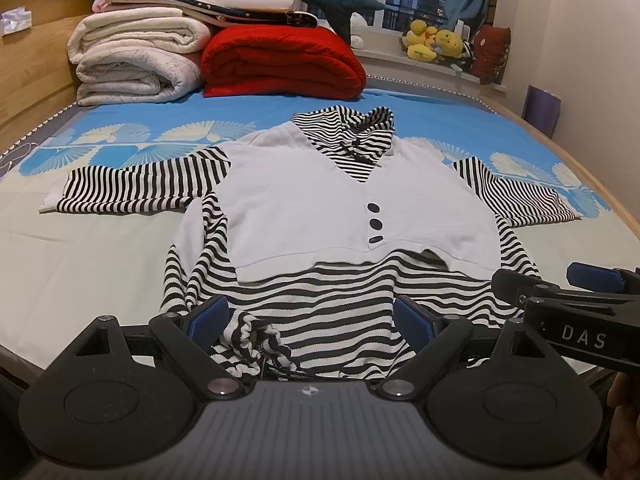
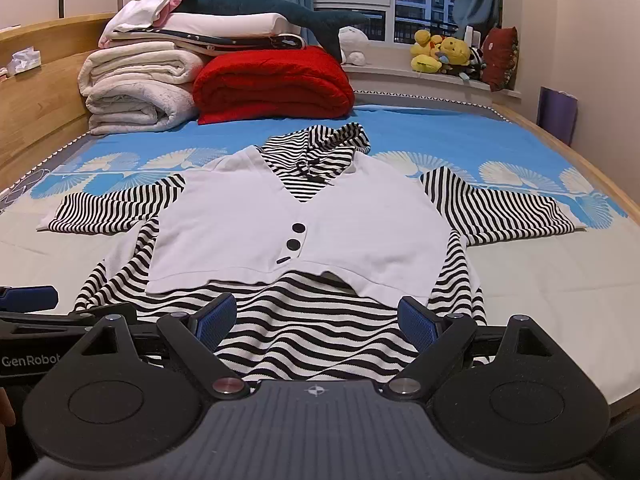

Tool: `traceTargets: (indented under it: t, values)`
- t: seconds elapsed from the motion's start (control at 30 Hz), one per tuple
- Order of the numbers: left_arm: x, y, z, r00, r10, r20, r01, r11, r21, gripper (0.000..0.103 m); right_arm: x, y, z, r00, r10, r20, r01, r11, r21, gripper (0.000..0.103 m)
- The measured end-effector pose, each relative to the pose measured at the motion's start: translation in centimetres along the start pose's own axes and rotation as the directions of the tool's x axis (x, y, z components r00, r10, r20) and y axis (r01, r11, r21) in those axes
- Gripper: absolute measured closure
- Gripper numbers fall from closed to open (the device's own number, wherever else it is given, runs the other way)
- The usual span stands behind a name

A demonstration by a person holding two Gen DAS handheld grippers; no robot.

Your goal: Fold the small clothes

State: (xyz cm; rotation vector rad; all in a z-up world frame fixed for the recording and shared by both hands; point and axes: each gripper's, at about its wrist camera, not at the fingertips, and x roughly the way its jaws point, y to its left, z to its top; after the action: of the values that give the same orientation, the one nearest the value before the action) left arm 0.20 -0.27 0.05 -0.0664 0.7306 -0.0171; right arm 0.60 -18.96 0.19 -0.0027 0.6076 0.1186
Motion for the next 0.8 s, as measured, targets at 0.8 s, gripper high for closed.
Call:
traceTargets:
  t: [0.8]
  values:
    - [-0.27,-0.46,0.31,0.999,-0.02,0.037,0.02,1.0,0.01,0.022,0.59,-0.54,0.05,0.996,0.028,-0.089,-0.021,0.997,0.076,0.015]
